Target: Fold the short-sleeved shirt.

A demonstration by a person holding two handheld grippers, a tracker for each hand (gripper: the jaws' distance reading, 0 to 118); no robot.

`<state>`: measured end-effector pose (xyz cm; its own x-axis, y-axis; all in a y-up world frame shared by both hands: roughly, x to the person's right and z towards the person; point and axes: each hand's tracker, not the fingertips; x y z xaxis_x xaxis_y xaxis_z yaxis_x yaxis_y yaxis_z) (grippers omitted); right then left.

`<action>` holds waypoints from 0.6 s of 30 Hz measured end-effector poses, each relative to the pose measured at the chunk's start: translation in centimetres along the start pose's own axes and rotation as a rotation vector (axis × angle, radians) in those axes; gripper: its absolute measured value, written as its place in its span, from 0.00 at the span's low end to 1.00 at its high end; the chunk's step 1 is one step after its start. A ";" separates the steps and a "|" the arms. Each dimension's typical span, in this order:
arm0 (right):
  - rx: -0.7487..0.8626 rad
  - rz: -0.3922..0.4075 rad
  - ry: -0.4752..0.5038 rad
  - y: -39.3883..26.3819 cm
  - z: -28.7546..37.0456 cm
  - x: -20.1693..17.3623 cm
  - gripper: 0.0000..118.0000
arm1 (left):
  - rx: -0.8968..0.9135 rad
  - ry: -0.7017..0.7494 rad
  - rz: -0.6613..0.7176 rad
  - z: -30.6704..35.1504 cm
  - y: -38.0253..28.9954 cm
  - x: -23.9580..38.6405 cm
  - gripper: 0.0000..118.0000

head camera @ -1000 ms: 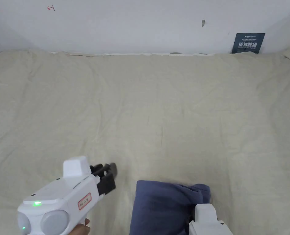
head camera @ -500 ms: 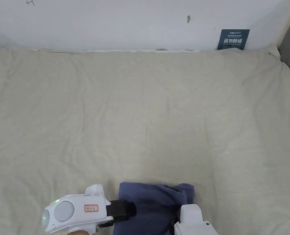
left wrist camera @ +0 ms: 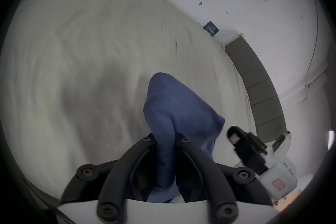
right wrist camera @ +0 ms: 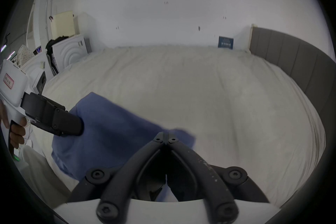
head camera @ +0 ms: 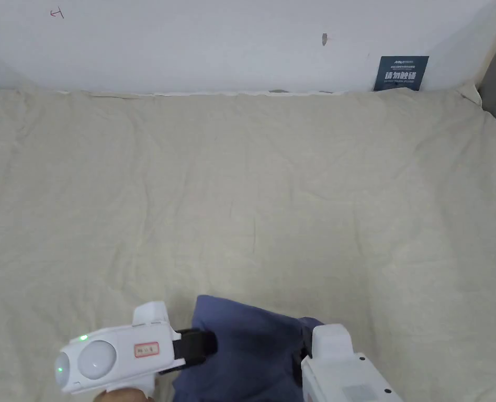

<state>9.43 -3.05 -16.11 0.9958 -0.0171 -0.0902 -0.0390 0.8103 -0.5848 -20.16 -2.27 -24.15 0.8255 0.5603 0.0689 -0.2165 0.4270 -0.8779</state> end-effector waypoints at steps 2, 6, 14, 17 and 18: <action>0.046 0.012 -0.009 2.2 0.4 -0.4 0.01 | 0.034 0.047 -0.037 2.2 2.3 -1.5 0.16; 0.128 0.014 -0.009 5.9 1.2 -1.2 0.01 | 0.102 0.177 -0.066 7.1 6.7 -6.4 0.16; 0.210 0.050 -0.020 10.6 0.2 -4.5 0.01 | 0.178 0.513 -0.042 16.5 14.7 -19.6 0.16; 0.215 0.054 -0.019 11.3 -0.9 -5.8 0.01 | 0.185 0.593 -0.013 18.7 16.2 -23.6 0.16; 0.213 0.053 -0.017 11.5 -1.3 -6.1 0.01 | 0.179 0.628 -0.016 19.1 16.5 -24.7 0.16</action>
<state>2.77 5.56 -23.32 0.9942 0.0373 -0.1013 -0.0747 0.9152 -0.3959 -54.13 4.50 -31.31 0.9651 0.0543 -0.2563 -0.2402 0.5742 -0.7827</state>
